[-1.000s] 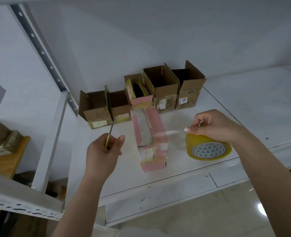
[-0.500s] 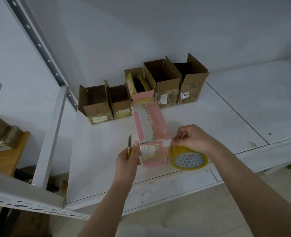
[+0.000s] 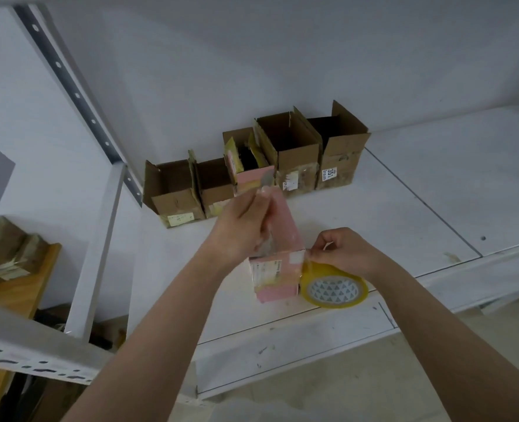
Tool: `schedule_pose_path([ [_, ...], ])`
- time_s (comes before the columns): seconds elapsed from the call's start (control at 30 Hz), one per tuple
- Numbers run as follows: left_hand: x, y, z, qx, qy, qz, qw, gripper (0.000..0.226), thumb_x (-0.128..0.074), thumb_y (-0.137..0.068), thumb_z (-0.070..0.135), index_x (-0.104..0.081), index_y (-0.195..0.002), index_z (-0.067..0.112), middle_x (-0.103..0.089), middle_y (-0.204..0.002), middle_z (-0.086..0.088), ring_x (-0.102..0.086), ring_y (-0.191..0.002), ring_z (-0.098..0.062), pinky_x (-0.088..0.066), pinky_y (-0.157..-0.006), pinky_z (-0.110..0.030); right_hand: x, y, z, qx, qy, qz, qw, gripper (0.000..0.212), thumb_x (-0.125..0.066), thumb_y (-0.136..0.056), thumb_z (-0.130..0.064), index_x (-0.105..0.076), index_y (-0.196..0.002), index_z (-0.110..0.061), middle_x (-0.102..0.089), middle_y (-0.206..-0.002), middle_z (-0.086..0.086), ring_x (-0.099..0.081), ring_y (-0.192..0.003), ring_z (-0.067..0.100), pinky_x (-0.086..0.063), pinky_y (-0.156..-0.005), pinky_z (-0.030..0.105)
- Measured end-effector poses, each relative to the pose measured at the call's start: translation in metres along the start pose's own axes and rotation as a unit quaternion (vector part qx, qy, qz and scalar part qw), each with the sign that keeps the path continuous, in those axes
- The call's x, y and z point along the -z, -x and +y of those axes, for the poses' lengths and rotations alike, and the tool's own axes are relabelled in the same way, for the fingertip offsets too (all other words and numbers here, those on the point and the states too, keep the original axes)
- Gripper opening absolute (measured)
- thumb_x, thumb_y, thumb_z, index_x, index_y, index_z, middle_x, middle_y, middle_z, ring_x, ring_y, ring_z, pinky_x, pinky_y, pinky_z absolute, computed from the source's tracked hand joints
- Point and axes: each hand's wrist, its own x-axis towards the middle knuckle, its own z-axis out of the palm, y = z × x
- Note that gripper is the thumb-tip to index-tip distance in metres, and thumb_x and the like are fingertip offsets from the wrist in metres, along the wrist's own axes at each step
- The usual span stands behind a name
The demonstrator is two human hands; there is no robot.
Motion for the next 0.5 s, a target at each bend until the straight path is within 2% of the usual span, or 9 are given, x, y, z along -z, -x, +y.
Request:
schedule_pose_path([
  [0.13, -0.03, -0.028, 0.004, 0.033, -0.109, -0.137, 0.984, 0.047, -0.034, -0.105, 0.036, -0.056, -0.072, 0.01, -0.056, -0.054, -0.002, -0.052, -0.042, -0.01, -0.041, -0.042, -0.018, 0.003, 0.001, 0.002, -0.008, -0.018, -0.02, 1.0, 0.019, -0.076, -0.081, -0.035, -0.067, -0.074, -0.019, -0.069, -0.074, 0.001, -0.065, -0.064, 0.01, -0.05, -0.058, 0.02],
  [0.2, -0.033, -0.034, -0.011, 0.055, -0.147, -0.128, 0.979, 0.05, -0.036, -0.102, 0.043, -0.058, -0.071, 0.011, -0.058, -0.05, 0.002, -0.054, -0.042, -0.011, -0.044, -0.044, -0.02, 0.01, 0.004, 0.006, -0.025, -0.059, -0.046, 0.997, 0.013, -0.074, -0.084, -0.031, -0.071, -0.081, -0.018, -0.071, -0.08, 0.001, -0.067, -0.075, 0.015, -0.052, -0.067, 0.024],
  [0.3, -0.031, -0.037, -0.03, 0.041, -0.127, -0.083, 0.988, 0.052, -0.038, -0.1, 0.048, -0.058, -0.067, 0.014, -0.058, -0.046, 0.003, -0.052, -0.038, -0.011, -0.04, -0.04, -0.018, 0.021, 0.01, 0.014, -0.022, -0.096, -0.078, 0.992, 0.007, -0.07, -0.088, -0.026, -0.075, -0.092, -0.024, -0.072, -0.093, 0.0, -0.068, -0.089, 0.019, -0.052, -0.075, 0.026],
  [0.5, -0.03, -0.038, -0.04, -0.011, -0.154, -0.071, 0.985, 0.05, -0.035, -0.101, 0.05, -0.056, -0.07, 0.018, -0.059, -0.046, 0.002, -0.056, -0.04, -0.015, -0.042, -0.039, -0.02, 0.022, 0.005, 0.01, -0.01, -0.042, -0.065, 0.997, 0.009, -0.069, -0.089, -0.032, -0.072, -0.097, -0.03, -0.071, -0.09, 0.001, -0.069, -0.079, 0.012, -0.053, -0.07, 0.019],
])
